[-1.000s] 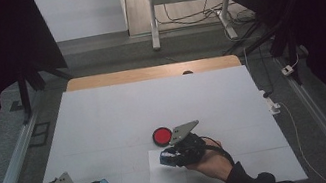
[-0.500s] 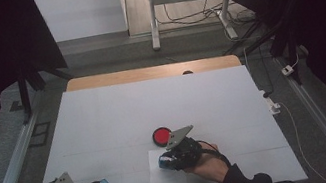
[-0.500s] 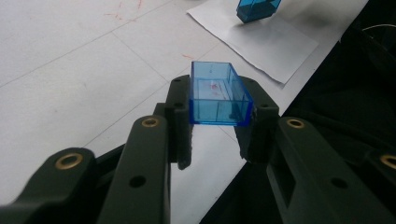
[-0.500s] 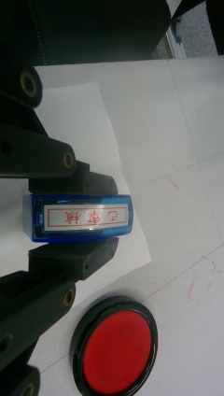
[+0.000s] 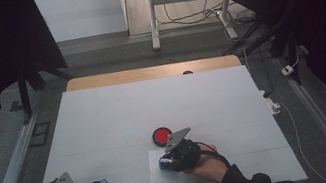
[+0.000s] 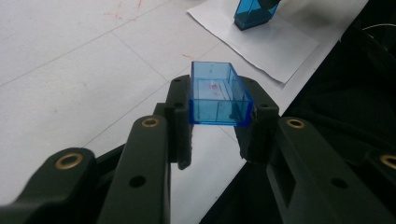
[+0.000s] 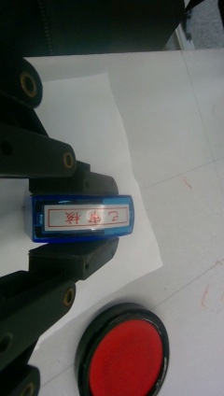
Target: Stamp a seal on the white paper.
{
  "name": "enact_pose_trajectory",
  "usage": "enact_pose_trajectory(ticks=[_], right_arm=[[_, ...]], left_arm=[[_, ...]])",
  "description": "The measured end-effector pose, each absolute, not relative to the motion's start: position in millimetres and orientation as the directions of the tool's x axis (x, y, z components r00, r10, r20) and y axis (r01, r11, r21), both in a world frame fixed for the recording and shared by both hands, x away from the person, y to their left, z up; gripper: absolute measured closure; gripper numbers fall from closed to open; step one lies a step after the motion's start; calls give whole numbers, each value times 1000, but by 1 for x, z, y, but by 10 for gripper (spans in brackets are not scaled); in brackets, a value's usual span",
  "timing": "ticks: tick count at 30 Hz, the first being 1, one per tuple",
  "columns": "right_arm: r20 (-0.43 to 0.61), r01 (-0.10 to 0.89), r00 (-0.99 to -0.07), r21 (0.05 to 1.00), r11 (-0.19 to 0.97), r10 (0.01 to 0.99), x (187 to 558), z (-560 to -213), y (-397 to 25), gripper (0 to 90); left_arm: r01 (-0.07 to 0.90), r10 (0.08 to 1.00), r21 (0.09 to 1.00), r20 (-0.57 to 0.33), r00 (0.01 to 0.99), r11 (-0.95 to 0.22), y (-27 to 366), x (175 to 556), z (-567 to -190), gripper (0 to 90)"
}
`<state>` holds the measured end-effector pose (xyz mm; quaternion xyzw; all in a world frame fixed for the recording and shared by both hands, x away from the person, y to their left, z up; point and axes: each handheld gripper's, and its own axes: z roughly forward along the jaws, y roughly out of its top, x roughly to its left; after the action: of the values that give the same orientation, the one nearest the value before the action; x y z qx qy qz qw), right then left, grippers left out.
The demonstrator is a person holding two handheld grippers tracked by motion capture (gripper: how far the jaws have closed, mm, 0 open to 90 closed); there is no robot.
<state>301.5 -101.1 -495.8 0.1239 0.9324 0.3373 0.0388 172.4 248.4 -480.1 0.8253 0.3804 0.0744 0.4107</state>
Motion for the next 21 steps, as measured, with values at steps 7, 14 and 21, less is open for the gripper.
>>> enact_pose_trajectory(ticks=[7, 14, 21], right_arm=[[15, 225, -960, 630, 743, 278, 299, -497, -101, 712], [-18, 204, -961, 625, 753, 275, 295, -497, -99, 715], [-42, 190, -961, 621, 761, 274, 292, -497, -98, 717]], left_arm=[[568, 691, 732, -187, 699, -376, 248, 173, -480, 681], [568, 691, 731, -185, 699, -378, 248, 173, -480, 681], [568, 690, 730, -185, 700, -380, 247, 173, -480, 681]])
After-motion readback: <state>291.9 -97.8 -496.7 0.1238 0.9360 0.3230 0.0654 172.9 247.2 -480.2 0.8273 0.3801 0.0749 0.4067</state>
